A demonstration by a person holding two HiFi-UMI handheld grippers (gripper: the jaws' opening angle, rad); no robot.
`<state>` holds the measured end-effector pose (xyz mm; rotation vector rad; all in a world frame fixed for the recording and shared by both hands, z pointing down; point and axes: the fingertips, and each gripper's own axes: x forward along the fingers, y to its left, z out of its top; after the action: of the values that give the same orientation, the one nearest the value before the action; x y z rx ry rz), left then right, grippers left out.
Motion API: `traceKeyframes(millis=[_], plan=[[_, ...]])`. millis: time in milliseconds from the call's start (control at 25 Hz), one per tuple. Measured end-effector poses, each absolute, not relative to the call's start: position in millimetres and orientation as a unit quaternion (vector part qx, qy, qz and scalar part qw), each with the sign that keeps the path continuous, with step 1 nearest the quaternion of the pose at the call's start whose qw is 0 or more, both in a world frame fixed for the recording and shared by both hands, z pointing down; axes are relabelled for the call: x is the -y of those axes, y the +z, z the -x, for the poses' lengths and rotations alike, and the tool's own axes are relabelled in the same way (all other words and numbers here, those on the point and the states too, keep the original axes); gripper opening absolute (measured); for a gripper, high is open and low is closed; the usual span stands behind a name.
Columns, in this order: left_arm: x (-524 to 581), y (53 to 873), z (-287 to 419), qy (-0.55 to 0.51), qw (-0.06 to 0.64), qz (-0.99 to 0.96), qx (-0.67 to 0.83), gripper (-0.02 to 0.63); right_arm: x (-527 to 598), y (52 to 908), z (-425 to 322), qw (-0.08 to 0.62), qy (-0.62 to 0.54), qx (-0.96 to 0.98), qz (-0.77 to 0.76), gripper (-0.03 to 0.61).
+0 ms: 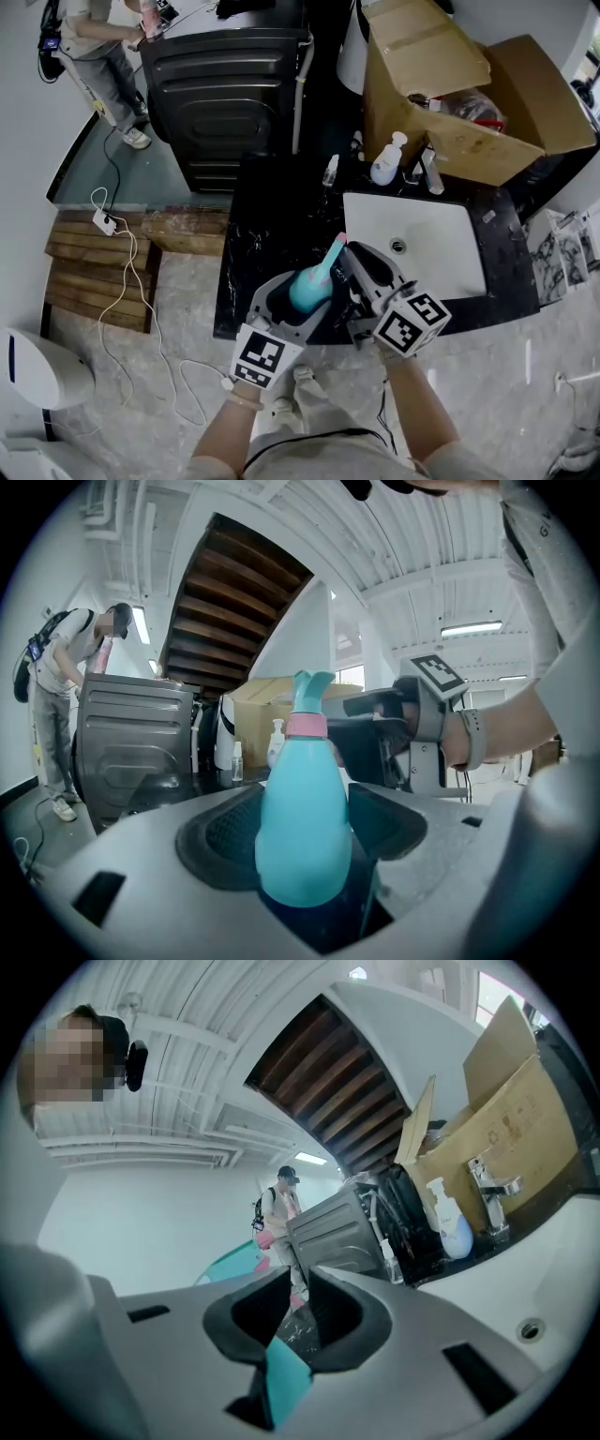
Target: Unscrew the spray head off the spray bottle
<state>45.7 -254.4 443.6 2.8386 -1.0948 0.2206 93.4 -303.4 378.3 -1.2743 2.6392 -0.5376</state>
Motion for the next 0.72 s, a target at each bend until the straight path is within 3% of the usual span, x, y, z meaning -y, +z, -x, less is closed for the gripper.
traceKeyframes(millis=[200,400,720], plan=[[255,443,-46,0.071,0.047,-0.928,0.362,0.296,277,352,-93,0.116,-0.161,-0.873,0.445,0.157],[255,444,-46,0.071,0.047,-0.927,0.365,0.296,265,339,-64,0.073,-0.125,-0.88,0.451,0.269],[255,444,-46,0.073,0.049,-0.926,0.367,0.296,269,353,-44,-0.012,-0.103,-0.866,0.49,0.305]])
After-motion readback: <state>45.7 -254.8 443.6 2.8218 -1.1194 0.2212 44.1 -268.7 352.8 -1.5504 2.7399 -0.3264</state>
